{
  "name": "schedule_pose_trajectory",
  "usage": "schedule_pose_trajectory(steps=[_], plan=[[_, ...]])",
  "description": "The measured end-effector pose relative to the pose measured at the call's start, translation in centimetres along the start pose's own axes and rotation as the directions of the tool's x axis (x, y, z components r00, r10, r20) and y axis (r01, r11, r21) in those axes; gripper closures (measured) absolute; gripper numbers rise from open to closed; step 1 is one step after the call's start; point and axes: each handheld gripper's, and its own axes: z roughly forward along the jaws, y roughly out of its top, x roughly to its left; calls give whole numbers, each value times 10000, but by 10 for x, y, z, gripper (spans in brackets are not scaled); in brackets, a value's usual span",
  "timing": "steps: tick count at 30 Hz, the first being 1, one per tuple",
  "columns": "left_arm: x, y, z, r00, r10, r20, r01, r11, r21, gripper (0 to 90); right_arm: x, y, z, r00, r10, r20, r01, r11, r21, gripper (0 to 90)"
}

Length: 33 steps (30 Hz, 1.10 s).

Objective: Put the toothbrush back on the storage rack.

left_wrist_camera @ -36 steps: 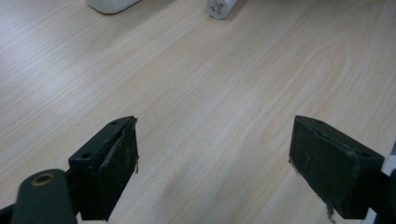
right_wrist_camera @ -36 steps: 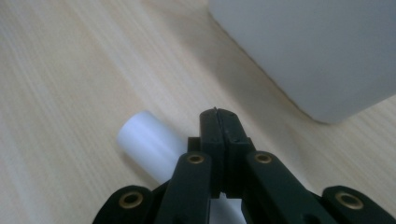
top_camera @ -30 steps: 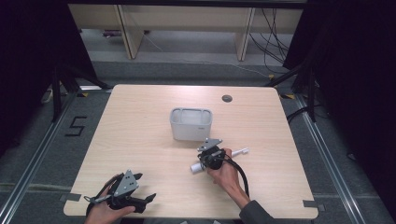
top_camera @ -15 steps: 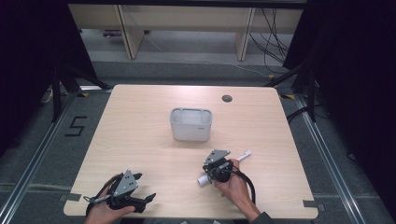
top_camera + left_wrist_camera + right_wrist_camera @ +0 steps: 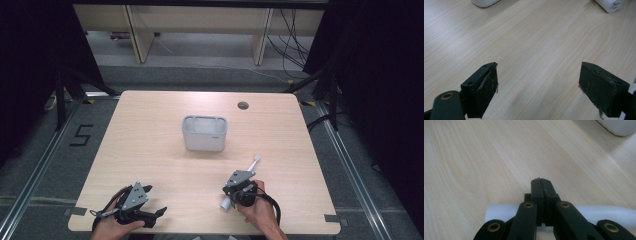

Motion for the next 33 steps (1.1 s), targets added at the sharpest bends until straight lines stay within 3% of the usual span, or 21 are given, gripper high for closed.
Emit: schedule_pose_trajectory(steps=[6, 7, 8, 9, 12, 13, 14, 15, 17, 19, 20, 22, 23, 28, 33], plan=[[0, 0, 0, 10000, -4, 1, 4, 10000, 0, 151, 0, -7, -10, 9998, 176, 38, -176, 9998, 40, 900], [0, 0, 0, 10000, -4, 6, 4, 10000, 15, 151, 2, -9, -12, 9986, 494, 169, -497, 9986, 161, 900], [0, 0, 0, 10000, 8, 3, -8, 10000, 15, 151, 0, -11, -12, 9998, 188, 31, -188, 9998, 7, 900], [0, 0, 0, 10000, 7, 4, -7, 10000, 17, 151, 0, -13, -15, 9992, 387, 41, -387, 9992, 57, 900], [0, 0, 0, 10000, -42, -27, 42, 10000, 25, 152, 0, -17, -19, 9993, 356, 87, -357, 9994, 2, 900], [-1, 0, 0, 10000, -54, -7, 54, 10000, -1, 152, 1, -18, -20, 9980, 613, 138, -614, 9981, 90, 900], [0, 0, 0, 10000, -28, 67, 28, 10000, 38, 152, 1, -19, -21, 9983, 533, 253, -536, 9985, 101, 900], [-1, 0, 0, 10000, -70, 33, 70, 10000, -6, 151, -1, -20, -23, 9994, 355, 16, -355, 9993, 87, 900], [0, 0, 0, 10000, 10, -6, -10, 10000, 25, 151, -2, -23, -25, 9990, 401, 171, -401, 9992, 30, 900], [0, 0, 0, 10000, 2, 36, -2, 10000, 51, 151, -3, -25, -26, 9994, 346, 12, -346, 9994, 62, 900], [0, 0, 0, 10000, -2, 4, 2, 10000, 26, 152, -1, -28, -28, 9976, 661, 211, -662, 9978, 57, 900], [0, 0, 0, 10000, 4, -4, -4, 10000, 14, 151, -2, -29, -29, 9974, 687, 233, -690, 9976, 100, 900], [0, 0, 0, 10000, 4, -3, -4, 10000, 24, 151, -4, -30, -31, 9990, 449, 88, -450, 9989, 146, 900], [-1, 0, 0, 10000, -35, -53, 35, 10000, 63, 151, -5, -34, -36, 9960, 854, 264, -854, 9963, 11, 898], [0, 0, 0, 10000, 13, -36, -12, 9999, 104, 151, -7, -33, -41, 9955, 915, 247, -910, 9957, -188, 886]])
